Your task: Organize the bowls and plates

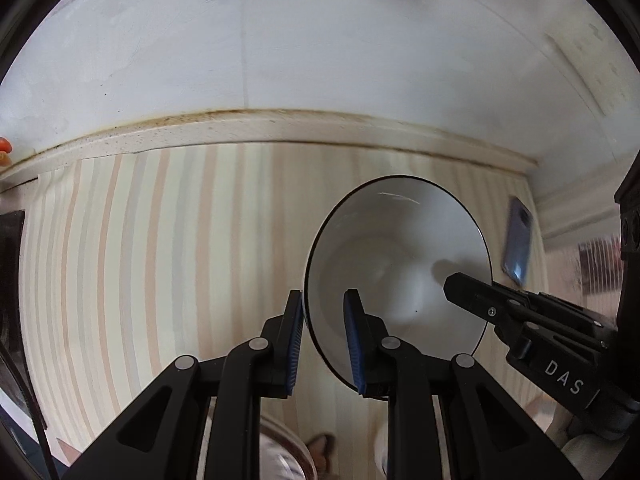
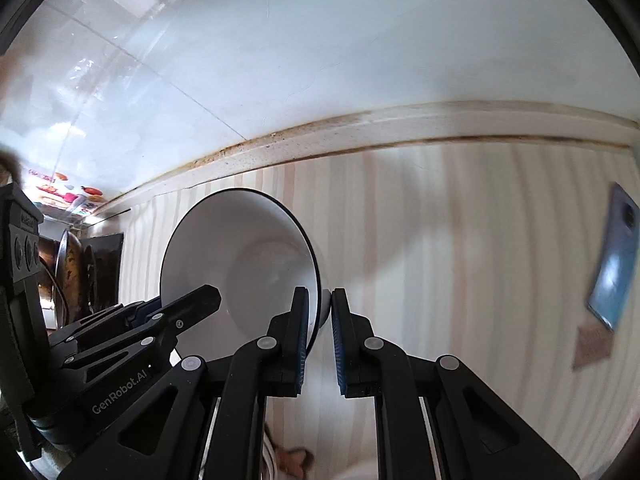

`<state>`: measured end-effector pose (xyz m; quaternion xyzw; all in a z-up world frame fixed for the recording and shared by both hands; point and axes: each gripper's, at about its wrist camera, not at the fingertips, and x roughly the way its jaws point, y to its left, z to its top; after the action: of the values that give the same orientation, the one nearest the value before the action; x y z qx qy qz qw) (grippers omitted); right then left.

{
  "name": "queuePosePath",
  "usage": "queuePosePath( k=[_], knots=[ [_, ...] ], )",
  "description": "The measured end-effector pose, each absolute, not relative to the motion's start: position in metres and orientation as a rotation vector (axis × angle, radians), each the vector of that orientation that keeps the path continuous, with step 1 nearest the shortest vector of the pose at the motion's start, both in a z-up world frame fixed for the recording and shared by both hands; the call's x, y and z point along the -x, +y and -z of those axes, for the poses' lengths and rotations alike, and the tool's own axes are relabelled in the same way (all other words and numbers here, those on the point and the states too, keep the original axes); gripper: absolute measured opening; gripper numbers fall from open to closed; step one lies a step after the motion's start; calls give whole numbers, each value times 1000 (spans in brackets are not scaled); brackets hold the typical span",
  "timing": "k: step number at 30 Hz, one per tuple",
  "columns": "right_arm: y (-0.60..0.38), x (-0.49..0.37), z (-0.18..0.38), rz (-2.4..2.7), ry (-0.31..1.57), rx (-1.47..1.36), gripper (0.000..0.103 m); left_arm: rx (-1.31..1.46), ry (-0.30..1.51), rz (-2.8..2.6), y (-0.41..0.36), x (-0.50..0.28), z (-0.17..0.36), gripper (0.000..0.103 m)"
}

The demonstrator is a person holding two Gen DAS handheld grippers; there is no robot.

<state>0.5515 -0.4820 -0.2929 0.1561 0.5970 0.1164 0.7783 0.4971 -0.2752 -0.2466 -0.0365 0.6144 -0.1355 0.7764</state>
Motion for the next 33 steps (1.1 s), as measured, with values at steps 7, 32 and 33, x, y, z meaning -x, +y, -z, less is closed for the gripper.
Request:
queuePosePath(
  k=[7, 32, 33],
  knots=[
    [-504, -483, 266, -218, 1264, -341, 13, 41, 1321, 366, -301, -444, 227, 18],
    [-569, -352, 322, -148, 1384, -440, 13, -127, 1459, 422, -355, -351, 280, 18],
    [-568, -351, 325, -152, 1389, -437, 13, -138, 1460, 418, -355, -350, 282, 18]
  ],
)
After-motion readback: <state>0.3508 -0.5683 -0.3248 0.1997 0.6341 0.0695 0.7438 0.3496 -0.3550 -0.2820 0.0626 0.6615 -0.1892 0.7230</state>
